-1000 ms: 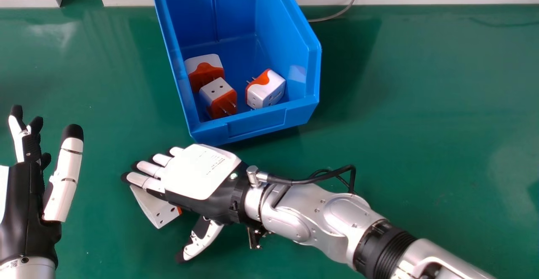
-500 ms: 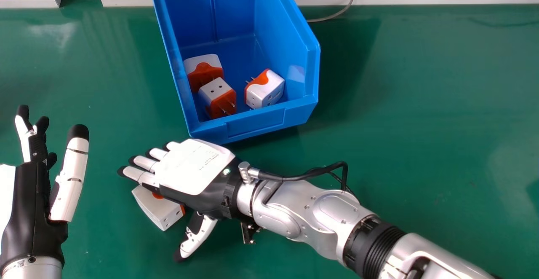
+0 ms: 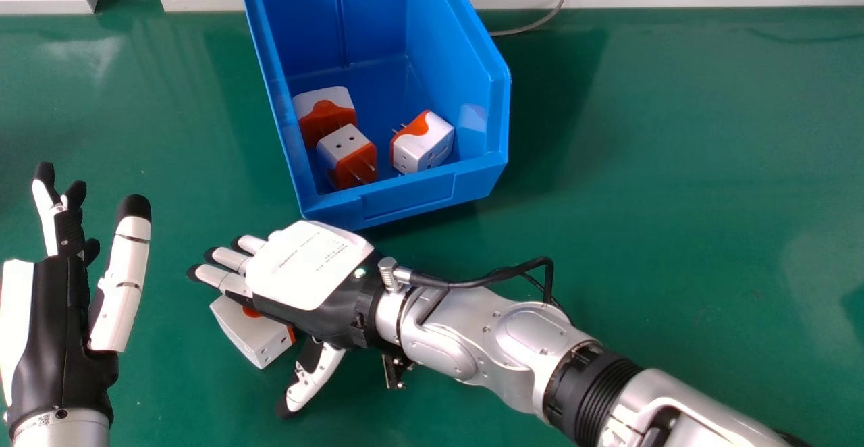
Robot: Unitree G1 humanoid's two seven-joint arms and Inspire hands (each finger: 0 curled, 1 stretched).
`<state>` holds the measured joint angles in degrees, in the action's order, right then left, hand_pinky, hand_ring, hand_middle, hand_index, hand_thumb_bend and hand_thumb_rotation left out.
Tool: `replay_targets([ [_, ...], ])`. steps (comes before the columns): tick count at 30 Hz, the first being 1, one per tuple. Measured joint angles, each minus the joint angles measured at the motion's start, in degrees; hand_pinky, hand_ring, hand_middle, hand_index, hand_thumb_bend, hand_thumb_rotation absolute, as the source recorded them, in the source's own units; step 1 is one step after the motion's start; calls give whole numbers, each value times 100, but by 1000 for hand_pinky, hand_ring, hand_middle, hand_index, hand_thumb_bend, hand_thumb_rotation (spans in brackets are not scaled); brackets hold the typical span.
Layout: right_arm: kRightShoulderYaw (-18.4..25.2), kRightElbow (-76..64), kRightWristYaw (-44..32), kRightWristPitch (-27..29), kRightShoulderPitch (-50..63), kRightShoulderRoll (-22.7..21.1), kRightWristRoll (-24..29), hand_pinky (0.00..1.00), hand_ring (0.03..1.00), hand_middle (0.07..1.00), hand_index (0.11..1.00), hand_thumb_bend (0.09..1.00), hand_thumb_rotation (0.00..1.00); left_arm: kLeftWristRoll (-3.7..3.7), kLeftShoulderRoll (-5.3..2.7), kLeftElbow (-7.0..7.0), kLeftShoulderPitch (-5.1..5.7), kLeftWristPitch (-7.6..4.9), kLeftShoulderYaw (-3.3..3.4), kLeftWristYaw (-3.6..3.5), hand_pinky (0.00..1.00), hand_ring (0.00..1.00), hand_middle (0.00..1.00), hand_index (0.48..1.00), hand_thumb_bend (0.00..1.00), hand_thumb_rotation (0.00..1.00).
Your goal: Pick all objects and put in blue box
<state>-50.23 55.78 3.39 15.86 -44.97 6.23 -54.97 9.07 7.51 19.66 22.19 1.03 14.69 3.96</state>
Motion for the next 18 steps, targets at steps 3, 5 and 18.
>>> replay_targets([
  [3,-16,72,7,11,-62,39,-1,897,983,1000,961,418,374,6,-14,23,4,0,-31,0,941,997,990,981,432,909],
  [5,-31,117,11,21,-96,55,1,891,979,999,955,416,370,12,-20,48,11,2,-41,3,941,997,990,981,431,910],
  [18,-239,395,-128,140,-431,118,77,832,927,939,890,412,372,171,-256,407,180,85,-230,83,941,997,989,979,416,917],
])
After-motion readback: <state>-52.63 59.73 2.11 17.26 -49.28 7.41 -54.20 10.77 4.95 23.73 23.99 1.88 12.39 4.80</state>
